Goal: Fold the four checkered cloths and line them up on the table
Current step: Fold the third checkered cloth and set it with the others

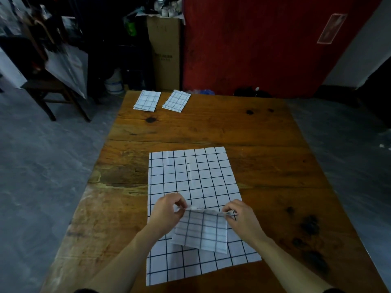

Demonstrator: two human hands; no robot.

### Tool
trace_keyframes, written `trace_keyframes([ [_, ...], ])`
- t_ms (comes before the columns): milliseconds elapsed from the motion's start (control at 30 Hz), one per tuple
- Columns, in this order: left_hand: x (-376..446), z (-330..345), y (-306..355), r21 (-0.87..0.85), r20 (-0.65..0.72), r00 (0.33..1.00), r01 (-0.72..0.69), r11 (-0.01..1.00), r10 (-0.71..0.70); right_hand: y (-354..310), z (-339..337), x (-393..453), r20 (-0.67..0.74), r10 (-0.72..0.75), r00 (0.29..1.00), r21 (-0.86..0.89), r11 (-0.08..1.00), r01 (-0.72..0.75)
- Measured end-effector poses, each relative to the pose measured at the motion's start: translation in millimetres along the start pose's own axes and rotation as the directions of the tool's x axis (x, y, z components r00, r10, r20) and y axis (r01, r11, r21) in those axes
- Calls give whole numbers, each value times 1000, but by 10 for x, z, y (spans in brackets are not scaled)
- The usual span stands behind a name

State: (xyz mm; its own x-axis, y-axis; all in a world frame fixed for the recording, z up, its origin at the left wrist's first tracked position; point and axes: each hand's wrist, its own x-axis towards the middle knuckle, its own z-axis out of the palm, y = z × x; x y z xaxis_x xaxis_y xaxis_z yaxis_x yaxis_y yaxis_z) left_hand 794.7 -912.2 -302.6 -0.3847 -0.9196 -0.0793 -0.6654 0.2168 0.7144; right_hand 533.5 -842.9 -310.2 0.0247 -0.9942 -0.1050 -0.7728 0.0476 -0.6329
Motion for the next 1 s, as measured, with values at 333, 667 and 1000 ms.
trace_keyframes([
  [333, -261, 81, -196, 334, 307, 940, -255, 907, 151, 70, 64, -238, 412, -5, 911, -224, 969, 107],
  [667, -219, 627, -4, 576, 390, 918, -305, 758, 73, -252, 480, -90, 320, 16, 947, -438, 889, 132],
  [1000, -386, 491, -574, 617, 230, 972, -116, 779, -37, 281, 358, -363, 155, 157, 975, -461, 885, -69],
])
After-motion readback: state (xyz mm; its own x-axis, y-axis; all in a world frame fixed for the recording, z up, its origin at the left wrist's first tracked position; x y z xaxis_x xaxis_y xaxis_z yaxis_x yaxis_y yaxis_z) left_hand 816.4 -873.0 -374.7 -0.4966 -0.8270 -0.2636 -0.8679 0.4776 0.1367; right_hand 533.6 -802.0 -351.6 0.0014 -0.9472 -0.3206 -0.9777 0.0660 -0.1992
